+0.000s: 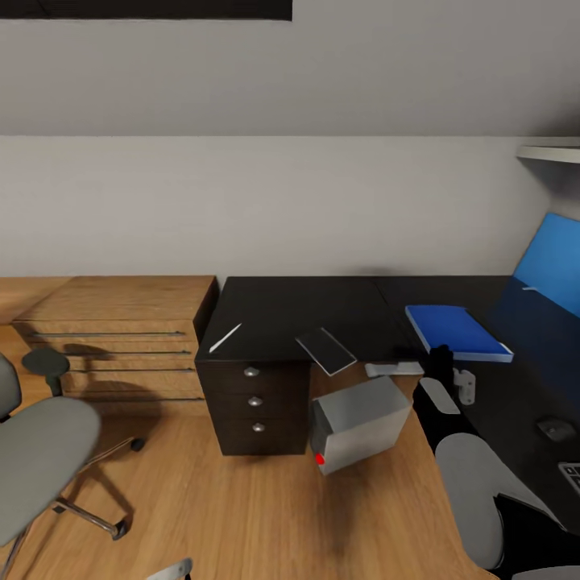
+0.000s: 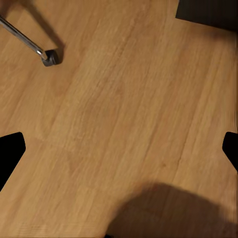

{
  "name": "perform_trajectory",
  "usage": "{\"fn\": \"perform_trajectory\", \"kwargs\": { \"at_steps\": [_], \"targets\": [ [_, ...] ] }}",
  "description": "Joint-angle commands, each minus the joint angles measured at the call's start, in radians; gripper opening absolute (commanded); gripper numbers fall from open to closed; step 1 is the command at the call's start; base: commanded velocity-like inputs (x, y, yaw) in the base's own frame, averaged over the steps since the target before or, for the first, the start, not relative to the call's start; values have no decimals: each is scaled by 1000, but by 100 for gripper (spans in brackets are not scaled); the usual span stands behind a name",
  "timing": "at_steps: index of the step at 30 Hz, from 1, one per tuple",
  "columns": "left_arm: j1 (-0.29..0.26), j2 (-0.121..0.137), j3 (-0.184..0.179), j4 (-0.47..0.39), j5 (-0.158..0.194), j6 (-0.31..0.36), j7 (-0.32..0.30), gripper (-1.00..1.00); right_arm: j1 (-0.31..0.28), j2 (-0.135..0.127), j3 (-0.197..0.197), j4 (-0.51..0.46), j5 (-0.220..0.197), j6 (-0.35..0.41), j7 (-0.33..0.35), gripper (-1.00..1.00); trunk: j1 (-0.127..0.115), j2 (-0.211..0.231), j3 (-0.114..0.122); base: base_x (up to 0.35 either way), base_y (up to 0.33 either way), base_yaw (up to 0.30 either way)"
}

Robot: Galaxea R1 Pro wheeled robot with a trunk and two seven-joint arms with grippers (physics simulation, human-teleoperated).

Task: In the bedroom, organize the workspace by keeping the computer under the desk, ensuring the monitor is on the desk, placing the keyboard on the desk next to the monitor, placing the mouse on the desk next to the keyboard, moving the folder from the swivel chair onto the desk next to the mouse, stacking the notebook on top of the folder with the pen on top of the notebook, and positioning the swivel chair next to the desk.

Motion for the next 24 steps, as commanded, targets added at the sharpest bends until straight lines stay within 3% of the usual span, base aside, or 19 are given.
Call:
{"fn": "perform_trajectory", "kwargs": {
  "at_steps": [1, 14, 24],
  "targets": [
    [-1, 0, -9, 0, 7, -3, 6, 100, -1, 0, 1, 0, -5, -3, -1, -100, 0, 0, -1, 86, -71, -5],
    [-1, 0, -8, 0, 6, -7, 7, 100, -1, -1, 1, 2, -7, -3, -2, -100, 0, 0, -1, 15, -13, -159],
    [-1, -1, -8, 0, 6, -7, 7, 100, -1, -1, 2, 10, -6, 3, -1, -100, 0, 0, -1, 57, 0, -30]
  ]
}}
